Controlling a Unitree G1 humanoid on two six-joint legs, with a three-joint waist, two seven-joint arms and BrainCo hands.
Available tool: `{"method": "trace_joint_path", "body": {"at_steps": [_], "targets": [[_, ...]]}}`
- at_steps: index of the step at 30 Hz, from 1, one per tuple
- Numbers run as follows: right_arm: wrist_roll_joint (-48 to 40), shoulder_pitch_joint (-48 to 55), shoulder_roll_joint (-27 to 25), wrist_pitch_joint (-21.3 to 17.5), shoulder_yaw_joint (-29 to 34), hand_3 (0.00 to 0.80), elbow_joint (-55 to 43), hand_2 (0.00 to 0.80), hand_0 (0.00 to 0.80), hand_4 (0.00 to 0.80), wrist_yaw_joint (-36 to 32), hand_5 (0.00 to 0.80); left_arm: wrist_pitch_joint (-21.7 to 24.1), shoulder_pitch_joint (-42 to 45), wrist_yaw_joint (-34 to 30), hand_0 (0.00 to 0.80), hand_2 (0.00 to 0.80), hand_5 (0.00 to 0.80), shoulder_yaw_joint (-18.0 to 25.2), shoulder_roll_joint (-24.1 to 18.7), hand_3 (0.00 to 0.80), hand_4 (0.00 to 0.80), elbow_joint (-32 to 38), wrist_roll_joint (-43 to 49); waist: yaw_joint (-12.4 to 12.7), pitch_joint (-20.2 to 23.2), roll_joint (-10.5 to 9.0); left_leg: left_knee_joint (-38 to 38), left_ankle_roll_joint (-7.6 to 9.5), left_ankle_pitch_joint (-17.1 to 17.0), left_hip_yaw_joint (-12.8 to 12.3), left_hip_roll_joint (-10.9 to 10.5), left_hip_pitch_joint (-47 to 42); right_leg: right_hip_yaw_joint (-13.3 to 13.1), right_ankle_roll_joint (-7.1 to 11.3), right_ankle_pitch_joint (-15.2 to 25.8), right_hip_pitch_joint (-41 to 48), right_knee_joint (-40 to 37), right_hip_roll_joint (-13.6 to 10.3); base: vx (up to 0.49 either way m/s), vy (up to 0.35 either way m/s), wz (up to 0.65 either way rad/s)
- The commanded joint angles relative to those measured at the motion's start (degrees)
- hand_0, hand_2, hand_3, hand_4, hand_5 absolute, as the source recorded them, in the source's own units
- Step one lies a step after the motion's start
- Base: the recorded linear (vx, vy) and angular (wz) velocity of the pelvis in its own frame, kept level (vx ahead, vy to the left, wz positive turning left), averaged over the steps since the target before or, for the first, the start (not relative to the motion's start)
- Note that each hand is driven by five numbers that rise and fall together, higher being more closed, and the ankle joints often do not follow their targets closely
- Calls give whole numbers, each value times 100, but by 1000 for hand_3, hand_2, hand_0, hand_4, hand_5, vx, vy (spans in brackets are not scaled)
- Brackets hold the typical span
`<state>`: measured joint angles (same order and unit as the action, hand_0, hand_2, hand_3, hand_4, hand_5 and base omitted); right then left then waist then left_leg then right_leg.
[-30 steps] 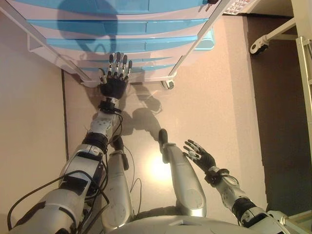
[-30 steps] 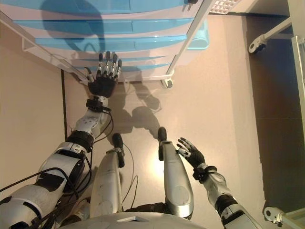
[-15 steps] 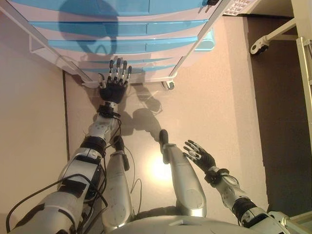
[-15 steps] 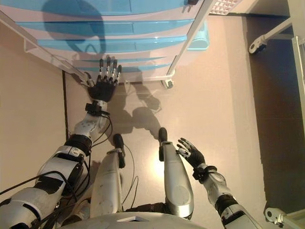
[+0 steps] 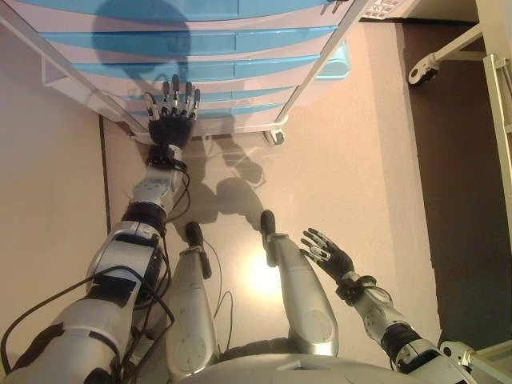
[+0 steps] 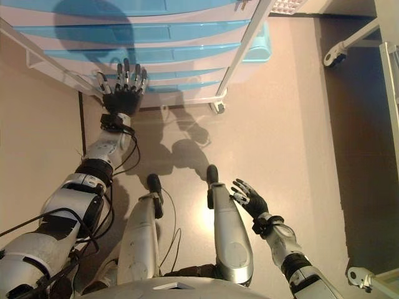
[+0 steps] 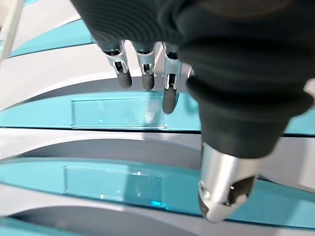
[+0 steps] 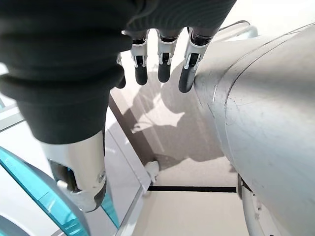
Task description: Open the drawer and pick up the medicine
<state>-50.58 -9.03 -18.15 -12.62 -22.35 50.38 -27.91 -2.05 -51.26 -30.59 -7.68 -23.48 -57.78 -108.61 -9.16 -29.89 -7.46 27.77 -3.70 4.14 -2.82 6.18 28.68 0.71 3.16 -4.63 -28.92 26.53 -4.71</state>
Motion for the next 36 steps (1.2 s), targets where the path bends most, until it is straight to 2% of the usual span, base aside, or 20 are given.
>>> {"method": "trace_joint_path", "body": {"at_steps": [1,9,17,22,23,24,25,26,34,35,36], "targets": [[7,483,-316,58,-415,0,-14,0,0,0,-129,0,230,-822,20,0,0,0,119,-334,0,0,9,-353,-90,10,37,478,95,519,-225,-135,252,-38,119,410,-99,-362,105,0,0,0],[-136,468,-353,-58,-489,0,106,0,0,0,-267,0,441,-1328,-57,0,0,0,-2,-575,0,0,79,-439,-130,10,-20,515,92,586,-219,-118,326,-82,109,462,-117,-489,130,0,-1,0],[-177,411,-341,-95,-496,0,202,0,0,0,-348,0,500,-1499,-129,0,0,0,-184,-587,0,0,287,-410,-110,10,-28,493,89,591,-190,-137,356,-86,100,481,-112,-539,131,-2,-5,0],[-174,367,-330,-151,-537,0,265,0,0,0,-381,0,496,-1551,-570,0,0,0,-130,-581,0,0,224,-439,-97,10,-47,481,100,594,-162,-148,355,-101,97,460,-122,-514,137,0,0,0],[-184,376,-319,-160,-545,0,266,0,0,0,-378,0,512,-1550,-759,113,113,113,-132,-595,113,113,226,-439,-89,10,-60,484,100,600,-160,-146,354,-98,99,463,-112,-525,140,-3,-37,0],[-212,382,-311,-160,-552,0,276,0,0,0,-383,0,545,-1543,-937,329,329,329,-148,-610,329,329,240,-439,-80,10,-74,485,91,600,-154,-135,356,-93,101,471,-99,-542,142,-3,-39,0],[-227,385,-310,-162,-553,0,275,0,0,0,-391,0,583,-1535,-1058,634,634,634,-153,-615,634,634,262,-439,-75,10,-82,481,88,600,-146,-132,353,-90,100,478,-91,-555,146,-3,-37,0],[-238,383,-313,-161,-555,0,268,0,0,0,-399,0,624,-1529,-1164,800,800,800,-173,-622,800,800,291,-439,-69,10,-90,475,86,600,-137,-129,346,-84,98,485,-79,-570,151,-2,-35,-1],[-191,425,-273,-204,-529,0,237,0,0,0,-436,0,614,-1438,-1442,800,800,800,-206,-641,800,800,362,-170,-12,10,-104,333,82,554,-72,-142,202,-52,96,481,64,-642,168,-16,-20,1],[-188,423,-272,-207,-505,0,236,0,0,0,-447,0,585,-1415,-1486,800,800,800,-195,-644,800,800,348,-121,-17,10,-126,290,104,366,-119,-158,270,-25,60,620,8,-690,137,-108,-33,6],[-176,431,-269,-202,-492,0,226,0,0,0,-439,0,561,-1367,-1522,800,800,800,-180,-632,800,800,343,-95,-12,10,-119,270,96,351,-113,-164,250,-14,60,618,30,-702,130,-106,-30,6]]}}
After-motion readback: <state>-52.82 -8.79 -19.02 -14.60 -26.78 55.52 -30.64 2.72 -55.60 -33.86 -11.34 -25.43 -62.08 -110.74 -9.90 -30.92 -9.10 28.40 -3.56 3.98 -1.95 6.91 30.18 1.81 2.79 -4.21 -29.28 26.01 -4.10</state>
